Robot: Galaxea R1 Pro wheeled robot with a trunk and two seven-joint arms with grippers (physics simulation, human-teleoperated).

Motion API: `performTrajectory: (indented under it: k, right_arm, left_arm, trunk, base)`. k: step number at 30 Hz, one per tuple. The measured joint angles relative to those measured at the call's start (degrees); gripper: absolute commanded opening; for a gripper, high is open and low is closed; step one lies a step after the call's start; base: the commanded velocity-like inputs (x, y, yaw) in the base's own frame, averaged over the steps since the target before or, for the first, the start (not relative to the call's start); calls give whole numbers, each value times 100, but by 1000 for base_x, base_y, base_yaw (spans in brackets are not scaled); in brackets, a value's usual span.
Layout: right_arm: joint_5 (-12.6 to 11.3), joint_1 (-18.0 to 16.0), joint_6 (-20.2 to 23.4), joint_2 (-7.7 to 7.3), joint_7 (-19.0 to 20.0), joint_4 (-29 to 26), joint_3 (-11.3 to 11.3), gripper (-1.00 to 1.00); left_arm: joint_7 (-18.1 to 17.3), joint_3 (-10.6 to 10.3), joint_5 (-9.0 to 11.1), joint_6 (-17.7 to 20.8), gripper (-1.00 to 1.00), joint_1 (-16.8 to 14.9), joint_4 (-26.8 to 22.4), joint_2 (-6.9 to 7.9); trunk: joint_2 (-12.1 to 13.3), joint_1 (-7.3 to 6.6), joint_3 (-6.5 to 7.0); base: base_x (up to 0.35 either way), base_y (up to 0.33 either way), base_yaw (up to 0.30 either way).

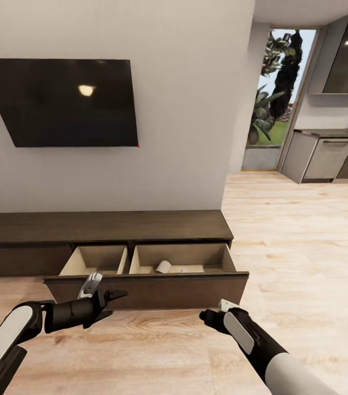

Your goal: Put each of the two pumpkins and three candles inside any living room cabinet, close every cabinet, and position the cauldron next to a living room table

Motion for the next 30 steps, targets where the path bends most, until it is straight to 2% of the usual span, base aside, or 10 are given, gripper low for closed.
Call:
performTrajectory:
  k: [6,15,21,23,25,30]
  right_arm:
    - [2,0,-6,-1,0,4,-60,100]
    - [2,0,-7,-1,0,4,-57,100]
    - [10,0,-51,-1,6,5,-55,100]
    - [48,0,-80,-1,7,10,-55,100]
    - [81,0,-99,-1,8,11,-54,100]
    - [109,0,-213,-1,5,13,-52,100]
  left_arm:
    - [1,0,-1,-1,100,0,2,1]
    - [11,0,-13,-11,100,0,-1,-8]
    - [82,0,-116,-37,100,1,5,-14]
    - [172,5,-221,-54,100,0,44,-17]
    - [325,25,-413,-70,100,-4,118,-23]
    - [552,41,-1169,-172,100,-16,359,-88]
  trunk:
    - [0,0,0]
    - [-360,197,-161]
    - [-600,329,-269]
    - [-681,373,-305]
    - [-761,417,-341]
    - [-961,526,-431]
  base:
    - [-4,0,0]
    - [0,0,0]
    - [0,0,0]
    - [0,0,0]
    - [0,0,0]
    - [0,0,0]
